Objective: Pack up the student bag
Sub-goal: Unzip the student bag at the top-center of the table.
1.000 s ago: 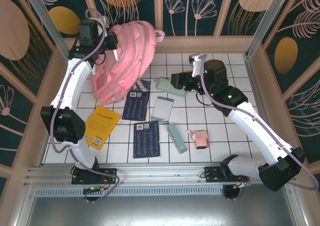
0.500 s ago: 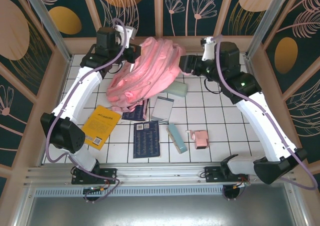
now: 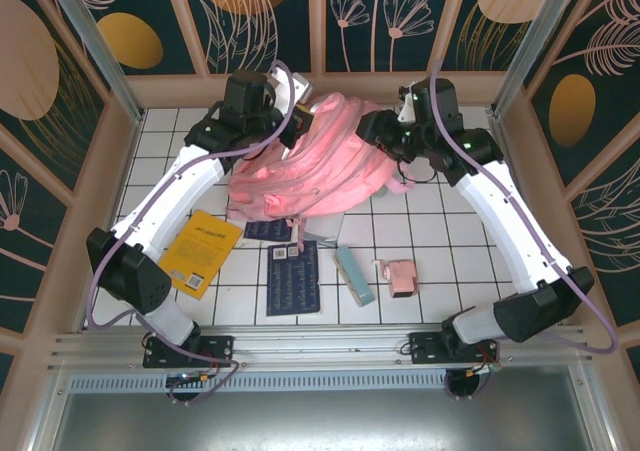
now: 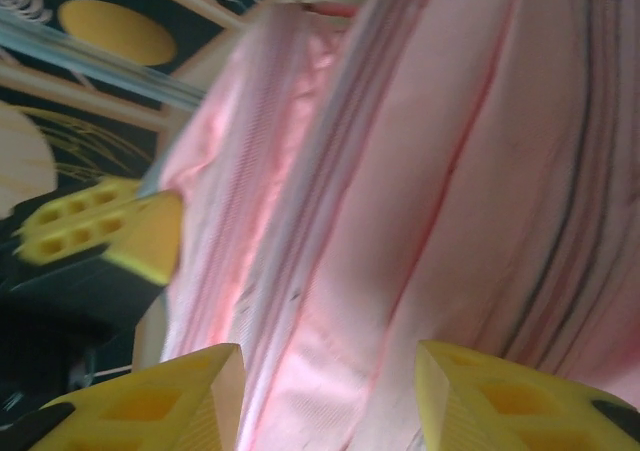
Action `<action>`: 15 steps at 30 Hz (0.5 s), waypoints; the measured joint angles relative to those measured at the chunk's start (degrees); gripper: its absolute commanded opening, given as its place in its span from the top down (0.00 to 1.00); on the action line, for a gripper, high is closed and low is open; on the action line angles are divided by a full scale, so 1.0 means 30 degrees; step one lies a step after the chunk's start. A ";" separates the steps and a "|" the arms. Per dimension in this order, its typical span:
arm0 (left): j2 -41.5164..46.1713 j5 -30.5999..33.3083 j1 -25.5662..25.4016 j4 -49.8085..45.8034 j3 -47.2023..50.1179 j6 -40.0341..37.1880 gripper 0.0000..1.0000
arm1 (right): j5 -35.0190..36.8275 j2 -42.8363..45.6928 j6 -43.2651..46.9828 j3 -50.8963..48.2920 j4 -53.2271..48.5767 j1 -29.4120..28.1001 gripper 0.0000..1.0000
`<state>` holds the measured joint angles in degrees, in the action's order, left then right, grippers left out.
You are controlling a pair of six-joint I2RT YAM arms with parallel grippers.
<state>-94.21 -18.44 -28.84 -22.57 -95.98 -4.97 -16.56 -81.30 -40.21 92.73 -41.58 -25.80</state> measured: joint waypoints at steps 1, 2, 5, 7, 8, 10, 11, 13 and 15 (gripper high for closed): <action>0.0153 0.0000 -0.0044 0.0036 0.0291 -0.0022 1.00 | 0.0080 -0.0066 -0.0175 0.0000 -0.0306 0.0000 0.49; 0.0270 0.0000 -0.0095 0.0087 0.0568 -0.0036 1.00 | 0.0211 -0.0087 -0.0306 0.0000 -0.0663 -0.0007 0.48; 0.0386 0.0022 -0.0342 0.0160 0.1056 -0.0058 1.00 | 0.0576 0.0058 -0.0452 0.0000 -0.1443 -0.0015 0.47; 0.0386 0.0160 -0.0525 0.0146 0.1202 -0.0058 1.00 | 0.0787 0.0226 -0.0597 0.0000 -0.1982 -0.0022 0.47; 0.0386 0.0211 -0.0619 0.0138 0.1217 -0.0058 1.00 | 0.0896 0.0321 -0.0729 0.0000 -0.2237 -0.0051 0.46; 0.0386 0.0270 -0.0743 0.0138 0.1217 -0.0051 1.00 | 0.1005 0.0554 -0.0925 -0.0146 -0.2535 -0.0153 0.44; 0.0379 0.0277 -0.0794 0.0138 0.1217 -0.0051 1.00 | 0.1013 0.0721 -0.1137 -0.0372 -0.2637 -0.0255 0.43; 0.0379 0.0284 -0.0860 0.0138 0.1217 -0.0051 1.00 | 0.0998 0.0976 -0.1428 -0.0874 -0.2805 -0.0532 0.42; 0.0379 0.0277 -0.0889 0.0146 0.1231 -0.0051 1.00 | 0.0976 0.1166 -0.1807 -0.1515 -0.2783 -0.0823 0.43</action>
<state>-93.08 -17.61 -31.51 -22.13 -92.29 -5.13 -13.63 -77.80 -45.63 88.18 -49.93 -28.27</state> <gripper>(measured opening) 0.062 0.575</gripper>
